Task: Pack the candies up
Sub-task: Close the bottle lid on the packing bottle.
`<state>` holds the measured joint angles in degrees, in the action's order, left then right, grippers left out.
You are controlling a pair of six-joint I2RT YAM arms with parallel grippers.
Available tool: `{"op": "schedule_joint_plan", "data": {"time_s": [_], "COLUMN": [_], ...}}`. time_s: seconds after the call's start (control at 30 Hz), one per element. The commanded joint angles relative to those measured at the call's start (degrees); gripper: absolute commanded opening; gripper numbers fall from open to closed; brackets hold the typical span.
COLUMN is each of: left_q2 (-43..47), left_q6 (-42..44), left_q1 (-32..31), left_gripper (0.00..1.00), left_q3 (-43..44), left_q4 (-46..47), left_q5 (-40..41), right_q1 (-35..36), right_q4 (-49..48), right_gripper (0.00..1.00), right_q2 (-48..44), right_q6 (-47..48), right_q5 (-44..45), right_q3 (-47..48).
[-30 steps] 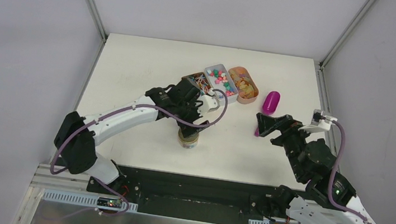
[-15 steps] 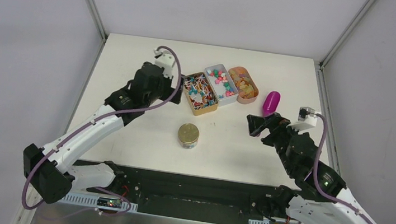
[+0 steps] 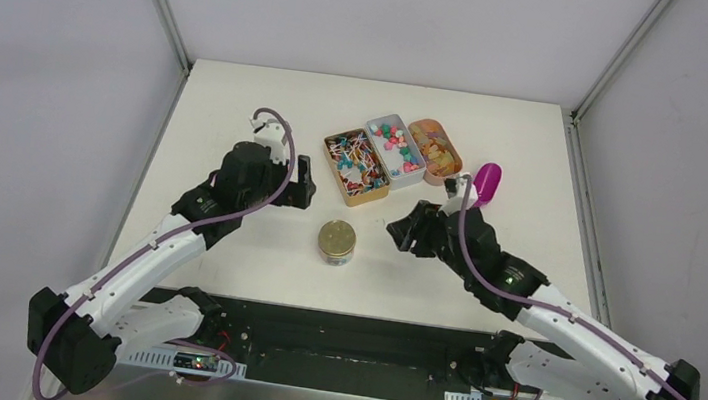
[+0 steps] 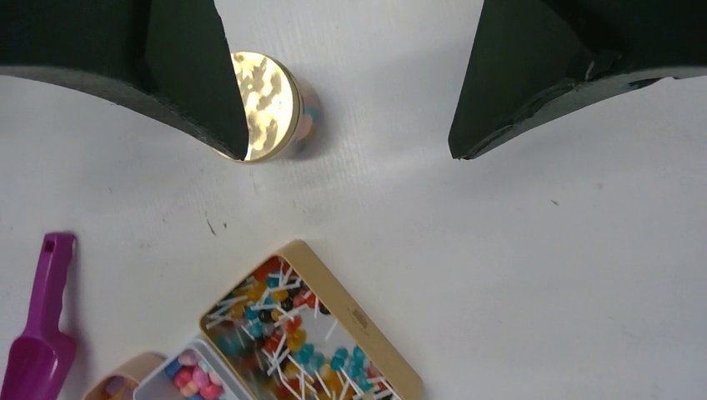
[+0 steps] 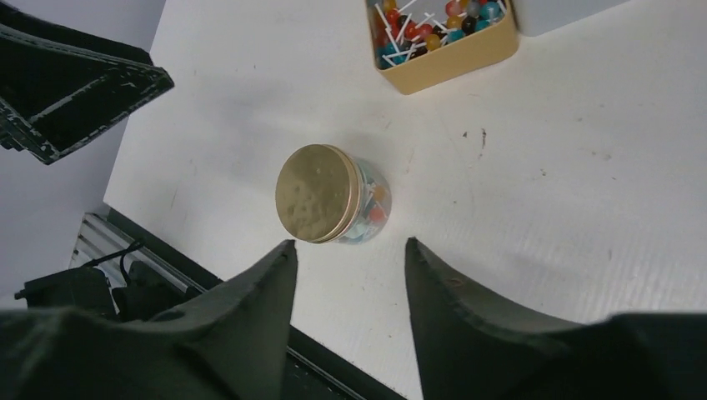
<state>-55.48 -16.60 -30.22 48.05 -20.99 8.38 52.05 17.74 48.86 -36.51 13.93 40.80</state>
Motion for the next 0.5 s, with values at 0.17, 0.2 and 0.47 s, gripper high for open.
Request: {"op": "schedule_joint_plan", "data": {"time_s": [0.17, 0.2, 0.47], "left_q2": [-4.23, -4.74, -7.95], "left_q6": [-11.14, -11.56, -15.13], "left_q1": [2.71, 2.71, 2.71], "left_gripper": [0.79, 0.78, 0.69], "left_q3": [-4.89, -5.35, -8.62], "left_q4": [-0.23, 0.15, 4.00], "left_q5": [-14.47, -14.99, -18.88], "right_q1": [-0.11, -0.06, -0.14], "right_q4": [-17.06, -17.41, -20.63], "right_gripper": [0.37, 0.37, 0.31], "right_q2": [11.89, 13.47, 24.52], "right_q6": [2.06, 2.33, 5.60], "right_q5": [-9.31, -9.96, -13.10], "right_q3": [0.29, 0.87, 5.25]}}
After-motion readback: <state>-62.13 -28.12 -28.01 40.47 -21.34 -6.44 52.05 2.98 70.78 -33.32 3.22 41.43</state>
